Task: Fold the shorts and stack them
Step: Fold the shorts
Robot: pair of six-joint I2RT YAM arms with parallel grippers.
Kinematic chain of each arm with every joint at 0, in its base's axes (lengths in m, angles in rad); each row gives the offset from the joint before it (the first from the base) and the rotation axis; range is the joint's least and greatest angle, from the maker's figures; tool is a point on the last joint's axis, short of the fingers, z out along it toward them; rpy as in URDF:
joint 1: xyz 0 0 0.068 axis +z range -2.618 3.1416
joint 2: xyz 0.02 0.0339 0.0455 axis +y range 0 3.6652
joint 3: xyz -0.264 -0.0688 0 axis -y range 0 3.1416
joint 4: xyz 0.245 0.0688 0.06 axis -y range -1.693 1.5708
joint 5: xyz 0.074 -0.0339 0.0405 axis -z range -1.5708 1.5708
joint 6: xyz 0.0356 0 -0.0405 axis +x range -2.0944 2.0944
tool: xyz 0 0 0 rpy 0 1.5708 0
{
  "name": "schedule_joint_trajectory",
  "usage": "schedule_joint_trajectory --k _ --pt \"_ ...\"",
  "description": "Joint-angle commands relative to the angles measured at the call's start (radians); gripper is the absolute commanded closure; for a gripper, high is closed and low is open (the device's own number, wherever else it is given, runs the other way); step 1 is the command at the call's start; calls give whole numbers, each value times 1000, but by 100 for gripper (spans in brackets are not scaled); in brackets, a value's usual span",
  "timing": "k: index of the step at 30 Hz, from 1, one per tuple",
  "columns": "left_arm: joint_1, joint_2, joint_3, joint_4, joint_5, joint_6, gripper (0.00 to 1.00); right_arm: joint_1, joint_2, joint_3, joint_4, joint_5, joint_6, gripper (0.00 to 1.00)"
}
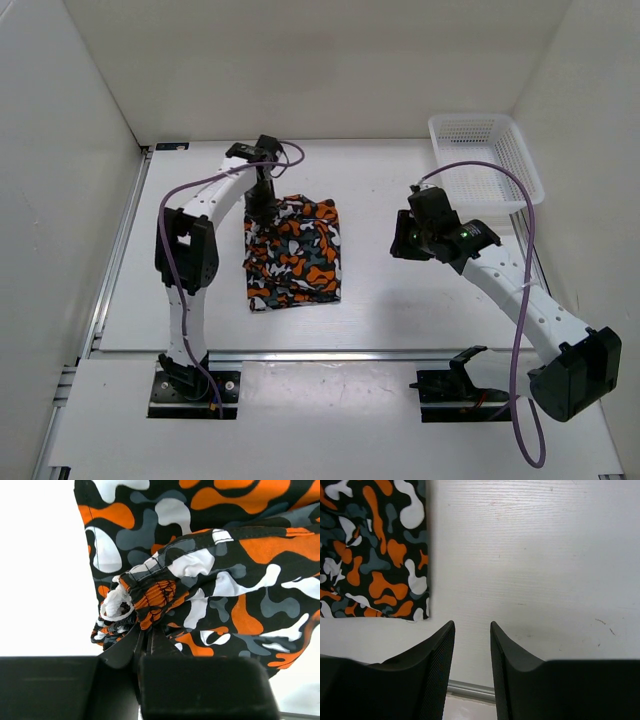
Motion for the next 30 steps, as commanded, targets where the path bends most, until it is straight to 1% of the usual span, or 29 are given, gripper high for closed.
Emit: schedule_joint_trajectory --k 1,2,3,4,5,6,7,8,9,11,13,14,16,17,19,21,23,24,26,27,28,29,30 --pt "106 -18 14 -34 31 11 90 -4 -25 3 -4 -13 -9 60" --pt "123 4 14 -22 50 21 81 -4 -25 3 -4 -13 -9 59" --pt "136 26 14 -22 61 21 70 -4 -25 -6 -4 -13 -9 55" --pt "146 54 14 -22 61 21 61 -4 -25 -6 -4 -22 -9 50" --pt "159 54 14 -22 61 21 54 -4 -25 -6 -4 -22 -9 47" --pt "160 54 14 -22 61 21 25 -4 -25 -6 -4 -22 -9 44" --pt "170 19 -3 -11 61 21 13 -4 -25 -17 -4 -22 -18 40" --pt "170 -4 -32 7 61 12 3 -4 -34 -17 -4 -22 -18 37" --pt "170 -29 -46 8 61 12 0 -4 -34 -26 -4 -34 -18 37" --pt "199 -93 -84 17 50 12 0 -4 -25 -37 6 -76 -18 26" --pt "228 -156 -122 17 32 2 0 -4 4 -37 29 -108 -18 21" --pt "241 -178 -171 30 32 2 0 -4 14 -37 51 -128 -18 19" --pt "262 -222 -227 55 32 2 0 -4 50 -37 75 -192 -27 18" --pt "284 -265 -280 55 32 2 0 -4 67 -20 95 -212 -27 18" --pt "293 -310 -329 71 32 2 0 27 127 3 95 -237 -37 18" --pt "319 -386 -391 81 32 2 0 57 170 44 95 -237 -37 18" --pt "319 -446 -425 81 21 2 1 67 182 66 105 -218 -37 18" --pt "319 -512 -452 90 21 -7 1 76 182 66 105 -200 -37 18" --pt "319 -584 -487 106 21 -7 2 76 164 66 105 -165 -28 18" --pt "319 -663 -526 106 21 -7 2 76 135 66 86 -128 -11 16" --pt "319 -705 -547 123 21 -7 2 76 115 66 76 -81 -2 15" --pt "319 -747 -569 139 45 -7 2 76 63 52 63 23 18 15" --pt "319 -835 -618 152 61 -16 2 76 34 43 53 70 19 13"
